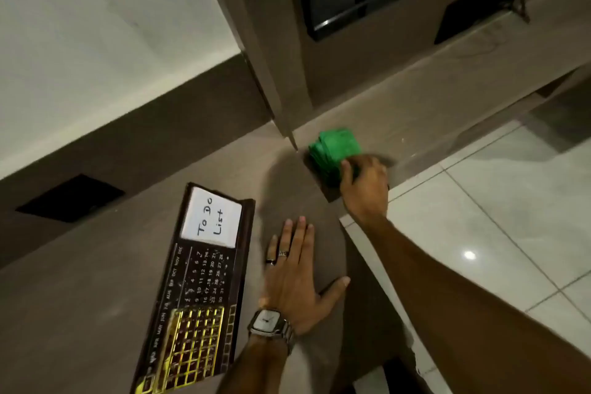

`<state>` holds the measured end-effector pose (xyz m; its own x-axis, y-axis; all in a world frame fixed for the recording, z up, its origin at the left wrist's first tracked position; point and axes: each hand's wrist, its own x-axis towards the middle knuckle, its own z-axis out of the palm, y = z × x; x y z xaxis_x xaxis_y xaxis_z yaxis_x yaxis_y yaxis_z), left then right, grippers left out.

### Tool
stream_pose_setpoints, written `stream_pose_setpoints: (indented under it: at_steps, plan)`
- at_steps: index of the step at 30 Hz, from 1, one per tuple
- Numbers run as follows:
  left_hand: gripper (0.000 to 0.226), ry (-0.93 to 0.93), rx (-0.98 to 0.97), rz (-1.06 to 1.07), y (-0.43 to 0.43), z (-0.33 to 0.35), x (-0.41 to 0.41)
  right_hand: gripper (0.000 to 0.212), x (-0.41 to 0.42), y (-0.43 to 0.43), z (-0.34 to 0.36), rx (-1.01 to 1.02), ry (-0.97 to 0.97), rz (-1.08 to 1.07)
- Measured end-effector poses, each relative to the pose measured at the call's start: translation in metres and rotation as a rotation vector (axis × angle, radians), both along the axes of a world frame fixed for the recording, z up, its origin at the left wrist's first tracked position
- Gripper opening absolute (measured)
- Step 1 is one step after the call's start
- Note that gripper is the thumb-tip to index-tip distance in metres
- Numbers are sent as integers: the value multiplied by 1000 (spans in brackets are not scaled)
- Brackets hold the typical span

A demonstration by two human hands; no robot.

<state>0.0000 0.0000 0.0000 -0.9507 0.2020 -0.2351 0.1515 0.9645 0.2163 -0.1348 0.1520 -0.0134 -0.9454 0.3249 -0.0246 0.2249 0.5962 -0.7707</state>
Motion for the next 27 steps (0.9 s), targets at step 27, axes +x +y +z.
stream_pose_setpoints:
  at_steps: [27]
  plan:
    - [91,229,202,53,-31,86,27,49,84,-49,73,-489,110,214]
